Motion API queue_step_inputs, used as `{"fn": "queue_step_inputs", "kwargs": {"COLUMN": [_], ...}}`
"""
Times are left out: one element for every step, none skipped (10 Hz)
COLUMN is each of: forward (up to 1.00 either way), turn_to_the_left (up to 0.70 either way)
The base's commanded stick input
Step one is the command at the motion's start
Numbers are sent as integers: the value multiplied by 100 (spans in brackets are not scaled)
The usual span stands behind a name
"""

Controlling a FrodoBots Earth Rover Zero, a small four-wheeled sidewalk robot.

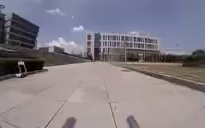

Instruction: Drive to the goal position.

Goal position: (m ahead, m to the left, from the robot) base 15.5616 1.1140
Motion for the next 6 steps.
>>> {"fn": "queue_step_inputs", "kwargs": {"forward": [70, 70, 70, 70, 70, 70], "turn_to_the_left": [0, 0, 0, 0, 0, 0]}}
